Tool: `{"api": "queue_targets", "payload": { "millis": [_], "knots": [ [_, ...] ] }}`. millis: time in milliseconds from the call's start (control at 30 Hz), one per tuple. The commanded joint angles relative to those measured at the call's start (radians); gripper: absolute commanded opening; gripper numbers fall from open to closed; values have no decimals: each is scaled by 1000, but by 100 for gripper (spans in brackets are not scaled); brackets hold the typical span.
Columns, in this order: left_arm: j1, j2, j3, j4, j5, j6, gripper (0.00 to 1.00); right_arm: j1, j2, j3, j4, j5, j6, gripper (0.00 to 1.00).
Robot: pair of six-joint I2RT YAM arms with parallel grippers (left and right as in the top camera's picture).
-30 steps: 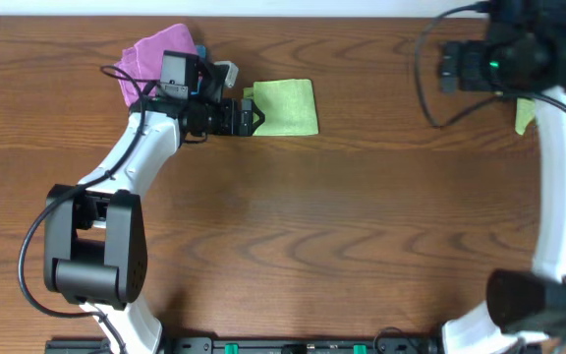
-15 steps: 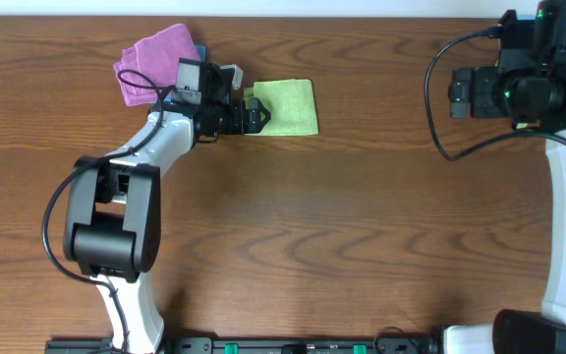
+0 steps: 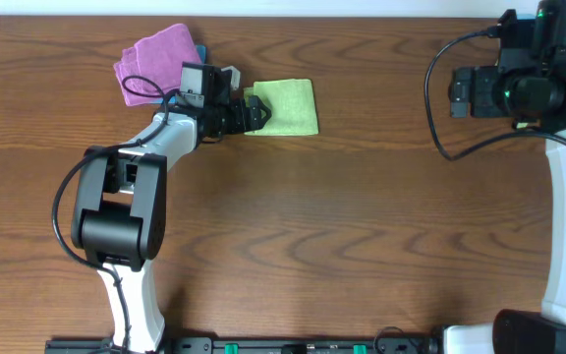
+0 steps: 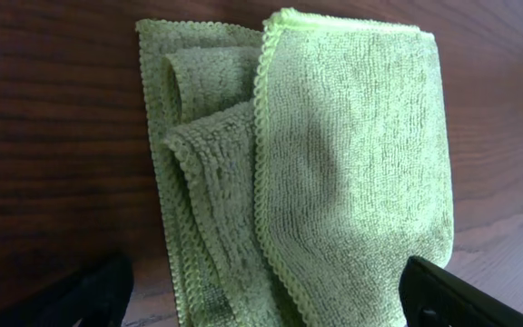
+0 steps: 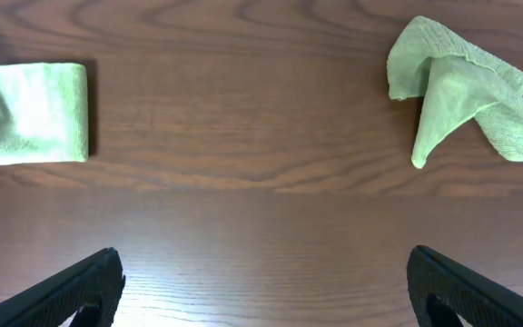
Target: Fold the cloth
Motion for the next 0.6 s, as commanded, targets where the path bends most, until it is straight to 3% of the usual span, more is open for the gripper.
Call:
{"api": "queue_targets", "payload": {
  "millis": [0,267,533,567],
  "knots": [
    [2,59,0,-5,3,-68,95,-7,-18,-3,2,-1,-13,99],
    [1,139,0,43,112,-177,95,-7,-18,-3,6,-1,-13,99],
    [-2,153,0,38,159,-198,100,-7,-18,-3,13,-1,-14,99],
    [-6,153,0,34,158,-198,95,-7,-18,-3,13,-1,-13,99]
  ]
}}
